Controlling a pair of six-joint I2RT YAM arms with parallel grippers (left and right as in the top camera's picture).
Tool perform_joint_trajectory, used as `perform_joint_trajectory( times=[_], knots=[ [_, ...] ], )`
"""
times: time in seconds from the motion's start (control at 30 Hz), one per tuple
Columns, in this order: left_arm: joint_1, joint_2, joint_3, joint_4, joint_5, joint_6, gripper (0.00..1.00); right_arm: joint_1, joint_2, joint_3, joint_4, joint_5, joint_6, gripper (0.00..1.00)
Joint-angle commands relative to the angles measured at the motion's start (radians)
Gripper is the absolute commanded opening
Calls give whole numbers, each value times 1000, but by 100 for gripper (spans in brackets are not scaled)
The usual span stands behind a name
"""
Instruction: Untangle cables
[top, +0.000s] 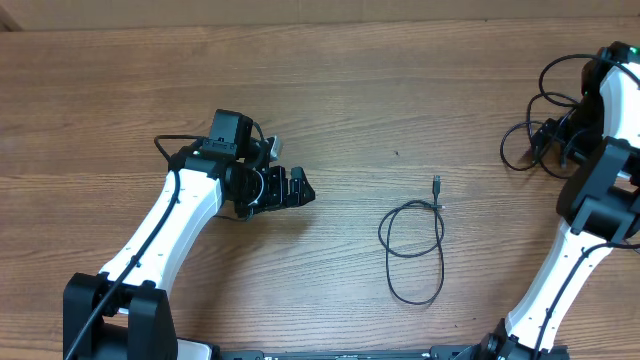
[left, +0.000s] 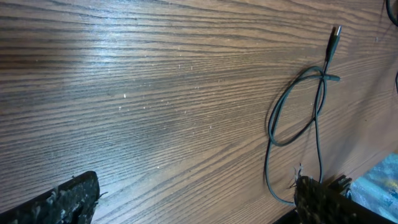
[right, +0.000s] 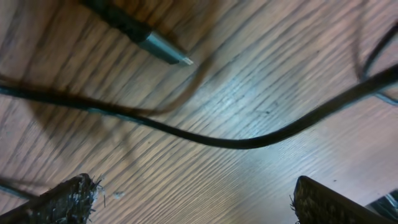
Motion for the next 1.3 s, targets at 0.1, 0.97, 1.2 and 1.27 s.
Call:
perform_joint_trajectory(
  times=[0.1, 0.97, 1.2, 1.27],
  knots=[
    [-6, 9, 2, 2, -2, -3, 100, -5, -124, 1, 0, 282, 139, 100],
    [-6, 9, 2, 2, -3, -3, 100, -5, -205, -46, 164, -111, -212, 100],
    [-6, 9, 2, 2, -3, -3, 100, 90, -206, 2, 318, -561, -360, 100],
    [-6, 9, 2, 2, -2, -3, 100, 139, -206, 56, 342, -472, -360, 100]
  ],
)
